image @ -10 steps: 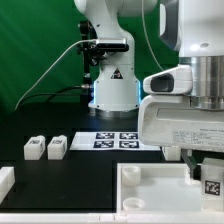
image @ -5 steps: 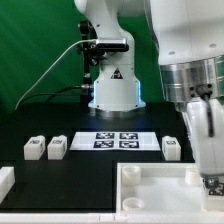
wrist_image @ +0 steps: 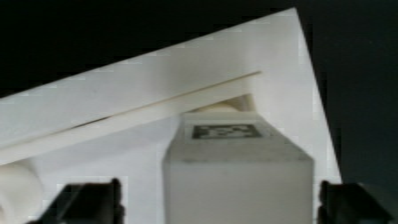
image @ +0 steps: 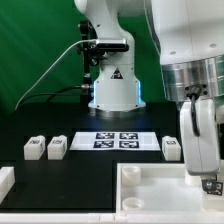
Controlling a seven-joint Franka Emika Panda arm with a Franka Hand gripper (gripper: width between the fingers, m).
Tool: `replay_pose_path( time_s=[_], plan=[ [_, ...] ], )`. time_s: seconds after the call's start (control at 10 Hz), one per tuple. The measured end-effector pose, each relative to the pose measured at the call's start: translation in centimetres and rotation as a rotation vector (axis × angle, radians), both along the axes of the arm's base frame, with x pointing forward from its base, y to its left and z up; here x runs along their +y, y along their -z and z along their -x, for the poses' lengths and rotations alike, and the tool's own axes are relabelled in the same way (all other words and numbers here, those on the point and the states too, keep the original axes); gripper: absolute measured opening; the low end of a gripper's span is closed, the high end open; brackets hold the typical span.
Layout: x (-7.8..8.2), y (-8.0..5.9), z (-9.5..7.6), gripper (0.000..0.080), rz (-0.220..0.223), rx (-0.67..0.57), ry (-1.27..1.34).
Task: Assemble one leg
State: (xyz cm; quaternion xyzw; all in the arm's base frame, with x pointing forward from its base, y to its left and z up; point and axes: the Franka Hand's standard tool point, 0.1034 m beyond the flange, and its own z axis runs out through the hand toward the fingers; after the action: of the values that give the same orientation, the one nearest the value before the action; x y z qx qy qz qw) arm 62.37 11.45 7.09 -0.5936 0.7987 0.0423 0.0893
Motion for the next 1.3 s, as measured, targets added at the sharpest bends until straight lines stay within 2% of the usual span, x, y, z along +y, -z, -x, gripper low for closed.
replay_pose_path(
  time_s=[0.1, 0.2, 0.4, 1.3],
  plan=[
    [0.36, -0.54, 0.24, 0.0620, -0.003, -0.006, -0.003],
    [0.71, -1.18, 0.57, 0.0642, -0.009, -0.010, -0.005],
    [0.65, -0.75, 1.10, 0.0648, -0.008, 0.001, -0.004],
    [0.63, -0.70, 1.11, 0.0649, -0.008, 0.002, -0.004]
  ],
)
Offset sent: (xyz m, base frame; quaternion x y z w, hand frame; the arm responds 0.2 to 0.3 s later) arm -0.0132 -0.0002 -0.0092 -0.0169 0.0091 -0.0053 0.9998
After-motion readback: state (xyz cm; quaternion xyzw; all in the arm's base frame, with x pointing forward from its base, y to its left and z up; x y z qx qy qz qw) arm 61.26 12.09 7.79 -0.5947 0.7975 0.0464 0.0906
